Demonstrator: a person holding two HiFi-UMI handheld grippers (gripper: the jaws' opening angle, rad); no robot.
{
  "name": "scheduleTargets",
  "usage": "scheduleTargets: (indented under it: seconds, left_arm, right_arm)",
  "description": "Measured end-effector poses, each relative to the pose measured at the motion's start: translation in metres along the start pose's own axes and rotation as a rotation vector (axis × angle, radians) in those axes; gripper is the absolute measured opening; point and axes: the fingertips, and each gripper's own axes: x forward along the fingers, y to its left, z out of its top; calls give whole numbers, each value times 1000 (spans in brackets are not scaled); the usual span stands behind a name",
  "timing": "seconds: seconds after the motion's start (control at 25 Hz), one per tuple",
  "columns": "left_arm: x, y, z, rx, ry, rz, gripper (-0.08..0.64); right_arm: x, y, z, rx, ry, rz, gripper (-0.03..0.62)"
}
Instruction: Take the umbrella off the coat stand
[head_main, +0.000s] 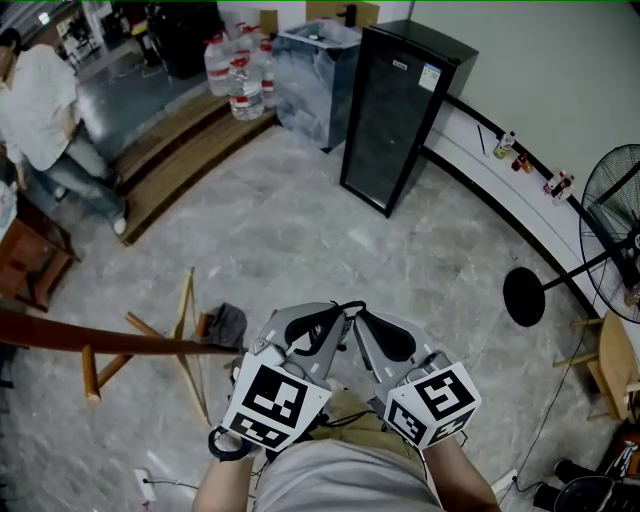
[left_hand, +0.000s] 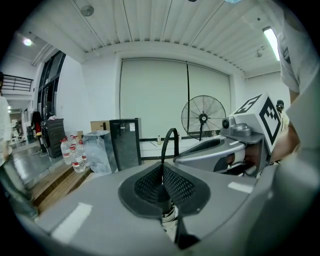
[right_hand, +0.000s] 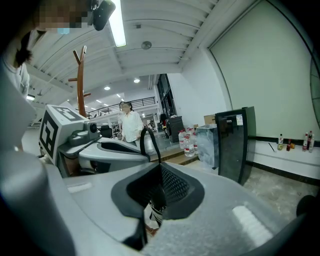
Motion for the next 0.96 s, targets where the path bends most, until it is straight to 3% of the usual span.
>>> scheduleTargets:
  seconds: [0.96]
  left_arm:
    - [0,5,2,-7,-3,13,20]
  right_arm:
    - [3,1,3,-8,9,19,5]
